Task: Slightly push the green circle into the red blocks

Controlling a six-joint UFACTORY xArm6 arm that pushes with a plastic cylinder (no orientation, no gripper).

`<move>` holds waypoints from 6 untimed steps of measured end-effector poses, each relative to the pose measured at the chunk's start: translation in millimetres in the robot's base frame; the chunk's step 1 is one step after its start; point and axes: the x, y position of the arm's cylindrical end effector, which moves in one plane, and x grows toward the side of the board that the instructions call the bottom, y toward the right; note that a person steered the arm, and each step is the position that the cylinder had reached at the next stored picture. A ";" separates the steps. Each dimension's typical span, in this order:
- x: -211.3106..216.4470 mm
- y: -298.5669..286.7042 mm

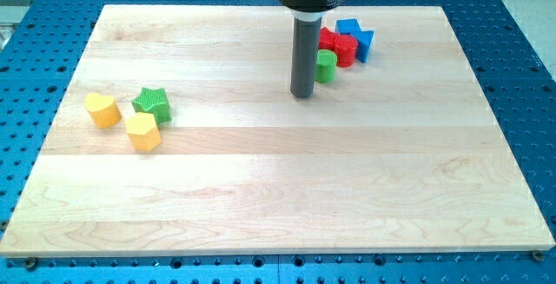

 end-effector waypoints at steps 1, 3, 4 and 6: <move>-9.3 8.9; -28.8 12.8; -29.3 28.4; 74.7 -37.2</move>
